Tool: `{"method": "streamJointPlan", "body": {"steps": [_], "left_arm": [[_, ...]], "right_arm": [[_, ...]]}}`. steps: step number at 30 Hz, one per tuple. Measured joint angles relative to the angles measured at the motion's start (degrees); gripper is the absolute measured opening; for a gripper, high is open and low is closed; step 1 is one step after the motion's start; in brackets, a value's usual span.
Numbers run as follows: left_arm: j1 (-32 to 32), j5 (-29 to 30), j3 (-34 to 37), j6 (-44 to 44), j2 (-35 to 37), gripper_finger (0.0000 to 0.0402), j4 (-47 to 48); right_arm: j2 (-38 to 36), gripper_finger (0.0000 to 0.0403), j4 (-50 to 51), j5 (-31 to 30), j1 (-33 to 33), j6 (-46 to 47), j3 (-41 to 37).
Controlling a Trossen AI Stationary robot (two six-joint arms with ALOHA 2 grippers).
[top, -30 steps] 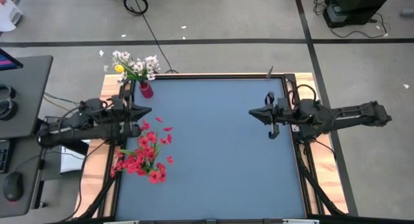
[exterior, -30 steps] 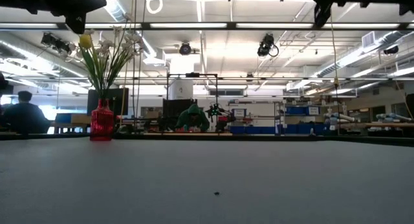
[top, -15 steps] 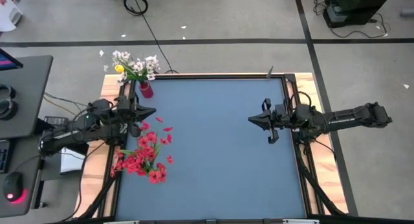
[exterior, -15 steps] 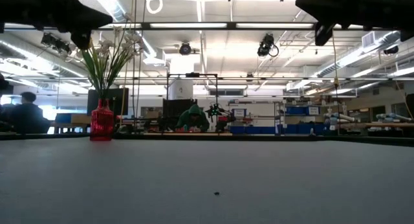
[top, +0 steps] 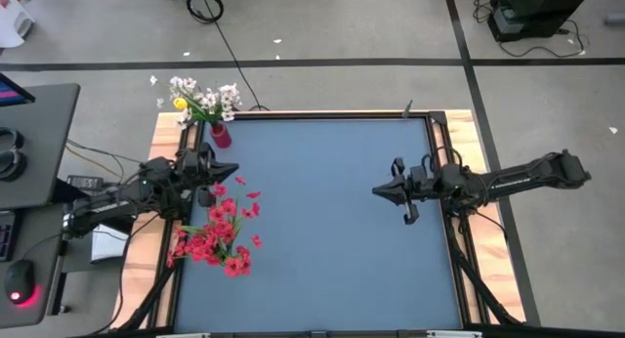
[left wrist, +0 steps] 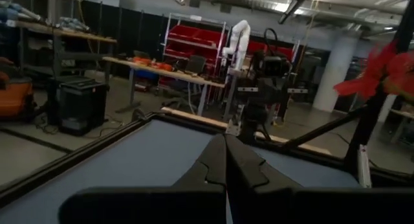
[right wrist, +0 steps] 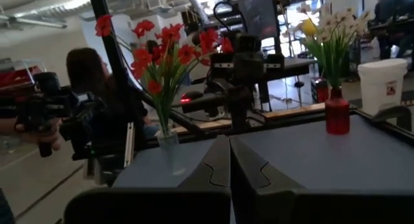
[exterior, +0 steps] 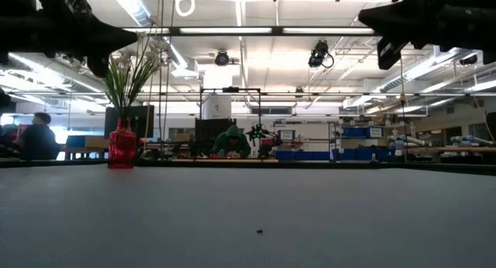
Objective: Sort flowers into vase by color
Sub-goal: Return to Home Position
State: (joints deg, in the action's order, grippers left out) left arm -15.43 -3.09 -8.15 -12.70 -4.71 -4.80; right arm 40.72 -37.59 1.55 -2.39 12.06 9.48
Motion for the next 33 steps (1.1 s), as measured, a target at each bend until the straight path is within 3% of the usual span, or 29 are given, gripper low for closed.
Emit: {"method": "streamJointPlan", "body": {"steps": [12, 17, 22, 33], "left_arm": [[5.92, 3.08, 1.45, 0.86, 0.02, 0.0000, 1.62], [6.35, 1.68, 4.82, 1.55, 0.00, 0.0000, -1.61], [6.37, -0.04, 7.59, 1.06, 0.00, 0.0000, -5.13], [5.21, 0.76, 7.59, 2.48, 0.84, 0.0000, -3.57]], "right_arm": [[13.86, 0.0000, -13.11, -1.51, -0.93, -0.57, -0.74], [14.06, 0.0000, -16.28, -0.05, 0.72, -1.22, -2.54], [13.17, 0.0000, -27.37, 0.92, 1.79, 0.93, -9.03], [6.24, 0.0000, -15.79, 5.56, 6.10, 1.88, -9.14]]}}
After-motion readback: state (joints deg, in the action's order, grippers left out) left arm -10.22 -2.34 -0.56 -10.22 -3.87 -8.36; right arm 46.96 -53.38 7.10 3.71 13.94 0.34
